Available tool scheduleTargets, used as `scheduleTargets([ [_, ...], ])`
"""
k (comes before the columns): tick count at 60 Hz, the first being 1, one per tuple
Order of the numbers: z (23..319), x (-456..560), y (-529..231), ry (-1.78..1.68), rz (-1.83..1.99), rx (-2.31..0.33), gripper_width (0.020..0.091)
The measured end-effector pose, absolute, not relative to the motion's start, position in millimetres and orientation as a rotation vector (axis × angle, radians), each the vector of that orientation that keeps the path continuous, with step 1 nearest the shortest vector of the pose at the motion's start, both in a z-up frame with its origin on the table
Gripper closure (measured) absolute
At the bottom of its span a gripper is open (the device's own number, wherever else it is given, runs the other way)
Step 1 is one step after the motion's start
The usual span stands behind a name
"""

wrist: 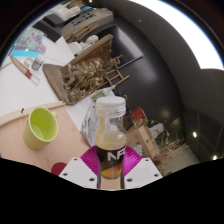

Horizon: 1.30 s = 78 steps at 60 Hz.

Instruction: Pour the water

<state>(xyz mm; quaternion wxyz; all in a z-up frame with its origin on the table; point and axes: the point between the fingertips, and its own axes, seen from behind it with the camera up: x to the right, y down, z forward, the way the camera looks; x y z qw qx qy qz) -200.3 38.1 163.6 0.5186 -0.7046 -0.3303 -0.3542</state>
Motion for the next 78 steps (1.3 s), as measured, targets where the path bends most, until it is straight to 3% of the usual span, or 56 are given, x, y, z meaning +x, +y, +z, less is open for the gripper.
scheduleTargets([
  [18,96.3,-205.5,14.7,-0.255,-0.147,-2.006,0.0845],
  [33,53.2,-198.3,17.1,-0.043,0.038,-2.042,0.0840],
  [38,55.7,-198.0,17.4,-0.019,0.050,-2.012,0.0826],
  [50,52.2,-197.7,10.7,-0.006,0.038,-2.030,0.0648],
  [51,52.3,-197.3,9.3,-0.001,0.038,-2.039,0.0617],
  [55,59.3,-197.8,0.6,0.015,0.051,-2.060,0.0354],
  [59,73.0,-197.2,-14.1,0.027,0.044,-2.076,0.0238],
  [78,162.8,-226.6,-157.6,0.077,-0.092,-2.194,0.0248],
])
